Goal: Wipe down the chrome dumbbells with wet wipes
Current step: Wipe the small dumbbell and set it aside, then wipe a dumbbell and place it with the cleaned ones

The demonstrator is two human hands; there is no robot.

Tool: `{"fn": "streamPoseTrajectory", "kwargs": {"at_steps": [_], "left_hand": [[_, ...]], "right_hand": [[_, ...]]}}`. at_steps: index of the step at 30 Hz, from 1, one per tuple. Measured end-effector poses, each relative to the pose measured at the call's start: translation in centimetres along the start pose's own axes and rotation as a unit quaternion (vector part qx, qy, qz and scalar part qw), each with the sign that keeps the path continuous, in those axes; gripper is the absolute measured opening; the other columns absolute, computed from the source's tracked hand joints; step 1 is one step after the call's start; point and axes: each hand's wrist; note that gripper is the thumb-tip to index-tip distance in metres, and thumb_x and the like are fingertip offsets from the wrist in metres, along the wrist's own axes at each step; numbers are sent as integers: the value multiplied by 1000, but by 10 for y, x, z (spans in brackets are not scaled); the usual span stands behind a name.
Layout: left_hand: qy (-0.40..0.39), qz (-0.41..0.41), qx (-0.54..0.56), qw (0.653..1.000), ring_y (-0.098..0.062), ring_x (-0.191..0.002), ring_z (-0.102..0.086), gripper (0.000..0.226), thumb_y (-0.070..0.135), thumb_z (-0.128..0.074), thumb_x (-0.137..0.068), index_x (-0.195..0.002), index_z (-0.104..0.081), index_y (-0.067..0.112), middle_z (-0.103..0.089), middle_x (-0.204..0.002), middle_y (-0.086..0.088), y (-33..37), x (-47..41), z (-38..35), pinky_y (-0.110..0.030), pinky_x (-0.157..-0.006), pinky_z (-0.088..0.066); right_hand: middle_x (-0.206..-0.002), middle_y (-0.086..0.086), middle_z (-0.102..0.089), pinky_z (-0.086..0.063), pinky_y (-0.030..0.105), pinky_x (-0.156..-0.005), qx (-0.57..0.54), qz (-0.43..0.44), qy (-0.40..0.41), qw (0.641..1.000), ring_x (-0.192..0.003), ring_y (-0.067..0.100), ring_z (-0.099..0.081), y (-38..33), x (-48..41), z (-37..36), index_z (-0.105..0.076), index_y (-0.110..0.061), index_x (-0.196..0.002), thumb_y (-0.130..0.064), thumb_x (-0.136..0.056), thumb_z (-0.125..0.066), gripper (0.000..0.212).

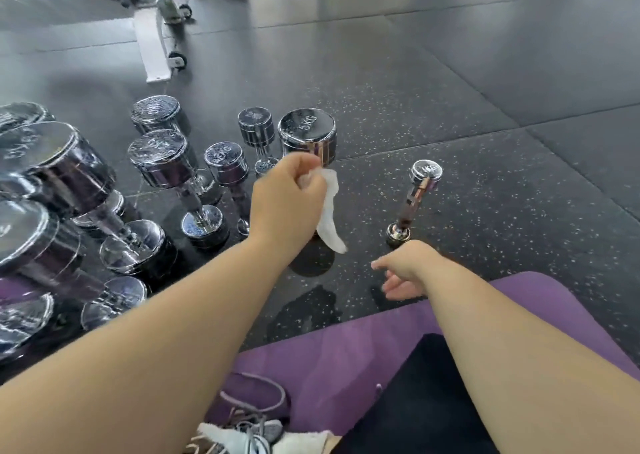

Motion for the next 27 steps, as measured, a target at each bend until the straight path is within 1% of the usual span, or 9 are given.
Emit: {"fn": "streamPoseTrajectory", "kwargs": {"at_steps": [3,5,8,11,14,18,22,25,27], "left_hand": [[20,-49,-32,998,-7,-95,-58,38,10,-53,-89,-122,-61,27,-63,-110,14,8,-5,12,-22,-91,-46],[37,-59,-39,997,-10,-93,-58,38,10,-54,-87,-120,-61,27,-63,-114,10,9,-12,20,-25,-92,-47],[63,-52,-22,996,-11,-88,-57,34,9,-53,-86,-113,-64,28,-65,-109,8,4,-23,32,-24,-83,-46],[74,-24,-1,997,-9,-67,-52,32,8,-51,-86,-106,-65,29,-63,-90,4,-6,-34,38,-18,-63,-41],[85,-2,20,996,-1,-49,-43,29,6,-50,-86,-96,-64,29,-58,-73,4,-14,-38,34,-9,-47,-33],[104,-19,30,994,-2,-63,-50,26,10,-50,-89,-97,-64,30,-61,-80,11,-14,-41,27,-13,-58,-36],[115,-39,23,992,0,-69,-55,24,14,-52,-91,-103,-66,29,-65,-85,13,-13,-38,34,-11,-67,-41],[82,-42,4,996,2,-58,-51,21,18,-54,-93,-101,-66,33,-62,-74,16,-14,-24,40,-10,-60,-41],[35,-39,-10,999,0,-51,-47,19,20,-55,-93,-97,-67,34,-59,-66,15,-11,-13,40,-17,-57,-41]], "right_hand": [[-87,14,-67,-56,38,-80,23,144,7,989,-78,28,-65,-24,15,-18,-61,-2,-95,-22,-89,-71,23],[-102,4,-63,-46,32,-83,83,254,91,959,-95,24,-60,-51,21,-28,-59,-10,-120,-31,-88,-70,40],[-114,-6,-55,-39,27,-83,-10,329,107,938,-105,17,-55,-95,21,-36,-45,-19,-135,-30,-87,-68,55],[-105,1,-66,-48,27,-72,-85,330,72,937,-89,17,-63,-122,5,-45,-53,-12,-121,-24,-81,-68,44],[-79,3,-61,-40,20,-51,-76,305,29,949,-60,9,-53,-125,-14,-59,-61,1,-108,-7,-91,-55,20],[-98,5,-56,-35,23,-68,91,345,75,931,-84,19,-48,-133,-17,-66,-56,0,-124,-5,-101,-41,28],[-128,7,-59,-40,24,-84,109,329,110,931,-110,24,-53,-121,2,-68,-50,-11,-132,-11,-102,-39,31],[-114,-3,-53,-33,10,-69,-11,333,95,938,-95,14,-45,-84,19,-68,-46,-12,-135,-11,-100,-50,36],[-116,7,-56,-34,3,-56,-42,335,78,938,-83,8,-42,-61,30,-67,-46,-5,-136,-6,-97,-56,41]]}}
Point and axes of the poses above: each hand's wrist, its own x-axis away from the middle knuckle, its own z-axis out of the back of the hand, y = z × x
